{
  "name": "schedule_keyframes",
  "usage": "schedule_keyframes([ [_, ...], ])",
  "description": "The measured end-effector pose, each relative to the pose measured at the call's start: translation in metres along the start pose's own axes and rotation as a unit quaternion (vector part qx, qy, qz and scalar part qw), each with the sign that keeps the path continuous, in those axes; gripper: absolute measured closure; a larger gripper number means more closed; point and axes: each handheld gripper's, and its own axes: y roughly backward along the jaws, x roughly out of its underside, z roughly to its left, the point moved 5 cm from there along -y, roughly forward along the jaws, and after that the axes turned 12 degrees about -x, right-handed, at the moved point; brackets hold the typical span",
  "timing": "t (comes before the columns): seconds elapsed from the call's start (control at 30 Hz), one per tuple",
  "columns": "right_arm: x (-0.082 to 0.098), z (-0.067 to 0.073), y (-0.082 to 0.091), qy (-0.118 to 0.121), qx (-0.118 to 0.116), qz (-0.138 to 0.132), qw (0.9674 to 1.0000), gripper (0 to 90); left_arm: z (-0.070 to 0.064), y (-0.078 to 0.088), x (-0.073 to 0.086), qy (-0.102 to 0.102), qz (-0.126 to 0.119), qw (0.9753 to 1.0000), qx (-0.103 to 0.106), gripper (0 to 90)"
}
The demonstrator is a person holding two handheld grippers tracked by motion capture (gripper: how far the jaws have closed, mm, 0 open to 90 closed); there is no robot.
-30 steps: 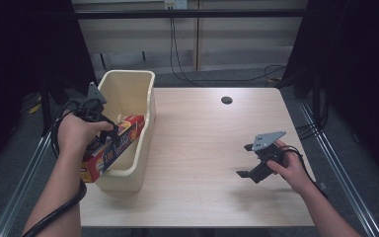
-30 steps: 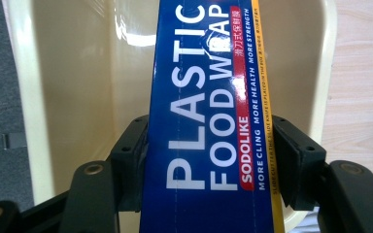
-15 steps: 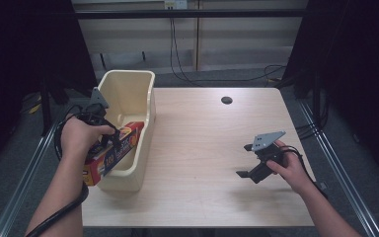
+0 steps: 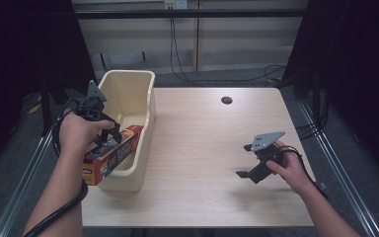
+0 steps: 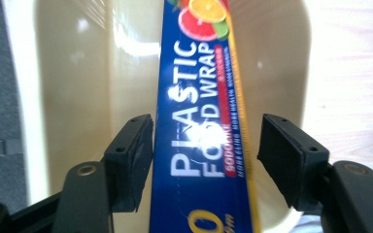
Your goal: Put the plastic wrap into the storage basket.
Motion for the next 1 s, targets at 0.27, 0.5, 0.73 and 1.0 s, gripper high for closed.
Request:
schedule_keyframes([
  [0.27,-0.001,0.001,0.003,0.001,0.002,-0.001,1.0,2.0,-0.017,0.019,-0.005,-0.023,-0.041,0.9985,0.027,32.1],
  [0.5,-0.001,0.001,0.003,-0.003,0.001,-0.007,1.0,2.0,-0.035,0.023,-0.011,-0.055,-0.084,0.9934,0.055,25.6],
  [0.73,0.0,0.0,0.005,-0.002,0.003,-0.008,1.0,2.0,-0.057,0.023,-0.014,-0.084,-0.126,0.9852,0.08,19.7],
  [1.0,0.0,0.0,0.005,-0.001,0.001,-0.009,1.0,2.0,-0.079,0.02,-0.015,-0.125,-0.148,0.9753,0.107,18.0],
])
